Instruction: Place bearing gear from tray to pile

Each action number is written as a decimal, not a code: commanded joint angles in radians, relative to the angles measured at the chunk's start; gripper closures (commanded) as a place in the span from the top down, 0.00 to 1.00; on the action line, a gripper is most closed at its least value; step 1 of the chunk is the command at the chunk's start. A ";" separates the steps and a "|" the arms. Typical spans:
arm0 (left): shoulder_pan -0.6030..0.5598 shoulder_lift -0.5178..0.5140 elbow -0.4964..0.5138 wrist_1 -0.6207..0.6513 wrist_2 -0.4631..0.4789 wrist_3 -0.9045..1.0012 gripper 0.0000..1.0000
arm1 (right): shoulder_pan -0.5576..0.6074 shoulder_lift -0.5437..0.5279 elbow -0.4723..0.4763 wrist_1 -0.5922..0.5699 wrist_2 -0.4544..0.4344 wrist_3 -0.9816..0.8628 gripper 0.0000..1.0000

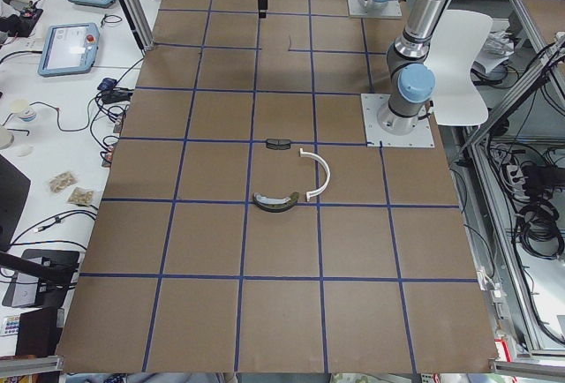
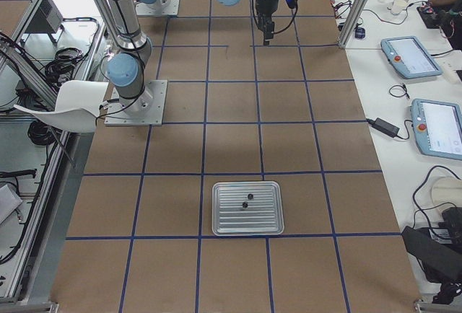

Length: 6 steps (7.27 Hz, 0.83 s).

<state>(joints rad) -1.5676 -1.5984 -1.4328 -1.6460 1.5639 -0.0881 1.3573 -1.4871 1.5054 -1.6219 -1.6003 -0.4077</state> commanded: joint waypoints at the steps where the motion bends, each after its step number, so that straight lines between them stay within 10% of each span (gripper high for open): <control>1: 0.000 0.002 0.000 0.000 -0.001 0.001 1.00 | -0.256 0.068 0.009 -0.013 0.003 -0.388 1.00; 6: 0.000 0.005 -0.002 -0.002 -0.001 -0.004 1.00 | -0.627 0.358 0.009 -0.341 0.010 -1.100 1.00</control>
<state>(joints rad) -1.5676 -1.5940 -1.4347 -1.6475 1.5636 -0.0903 0.7951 -1.1887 1.5127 -1.9073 -1.5940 -1.3299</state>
